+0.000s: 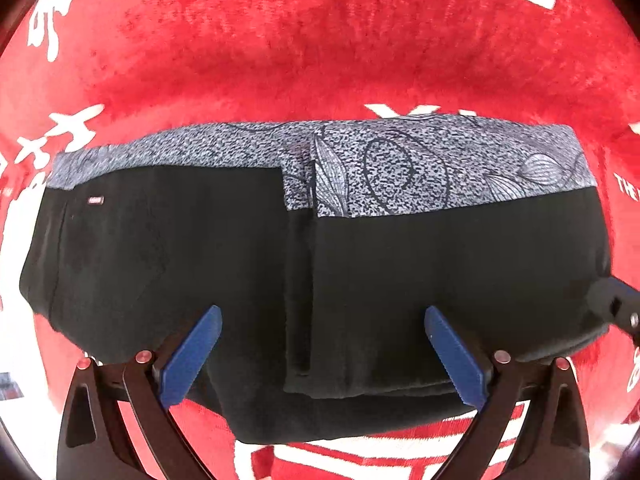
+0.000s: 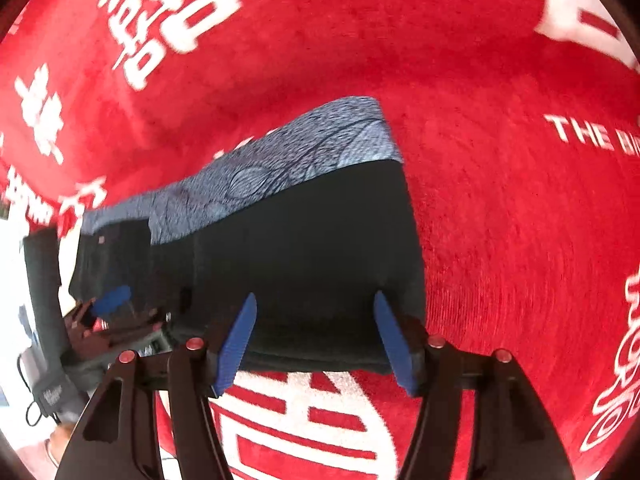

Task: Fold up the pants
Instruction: 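Press the folded trousers flat with both open grippers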

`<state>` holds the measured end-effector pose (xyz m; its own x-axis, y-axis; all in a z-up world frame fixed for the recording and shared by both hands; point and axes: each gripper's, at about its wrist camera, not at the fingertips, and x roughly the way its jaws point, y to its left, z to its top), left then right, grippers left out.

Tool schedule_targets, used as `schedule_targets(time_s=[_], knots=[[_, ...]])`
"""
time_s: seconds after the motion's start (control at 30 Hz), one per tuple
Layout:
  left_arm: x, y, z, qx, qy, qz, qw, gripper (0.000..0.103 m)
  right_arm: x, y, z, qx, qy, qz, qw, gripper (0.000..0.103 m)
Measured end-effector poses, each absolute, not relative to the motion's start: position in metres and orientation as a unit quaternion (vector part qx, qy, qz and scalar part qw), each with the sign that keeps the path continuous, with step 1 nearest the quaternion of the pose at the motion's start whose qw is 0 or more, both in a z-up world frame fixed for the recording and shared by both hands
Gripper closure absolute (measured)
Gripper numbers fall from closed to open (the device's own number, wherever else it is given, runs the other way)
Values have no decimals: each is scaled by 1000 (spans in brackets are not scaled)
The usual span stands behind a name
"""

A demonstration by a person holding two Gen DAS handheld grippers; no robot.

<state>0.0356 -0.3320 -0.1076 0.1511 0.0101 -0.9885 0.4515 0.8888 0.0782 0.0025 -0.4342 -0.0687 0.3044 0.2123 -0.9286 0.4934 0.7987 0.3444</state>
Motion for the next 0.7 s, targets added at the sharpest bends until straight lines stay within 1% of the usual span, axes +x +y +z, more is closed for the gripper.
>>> schedule_targets(time_s=[0.17, 0.3, 0.47, 0.63, 0.7], knots=[[41, -322, -103, 179, 638, -170, 730, 1, 10, -425, -66, 276, 598, -129, 742, 38], [51, -303, -88, 156, 638, -175, 733, 1, 18, -420, -64, 260, 615, -143, 731, 38], [66, -274, -75, 126, 636, -162, 744, 1, 30, -416, -66, 251, 631, -151, 719, 35], [84, -238, -69, 96, 637, -145, 751, 1, 37, -407, -62, 233, 635, -175, 716, 34], [76, -234, -67, 92, 636, -139, 753, 1, 42, -400, -57, 228, 631, -170, 721, 34]])
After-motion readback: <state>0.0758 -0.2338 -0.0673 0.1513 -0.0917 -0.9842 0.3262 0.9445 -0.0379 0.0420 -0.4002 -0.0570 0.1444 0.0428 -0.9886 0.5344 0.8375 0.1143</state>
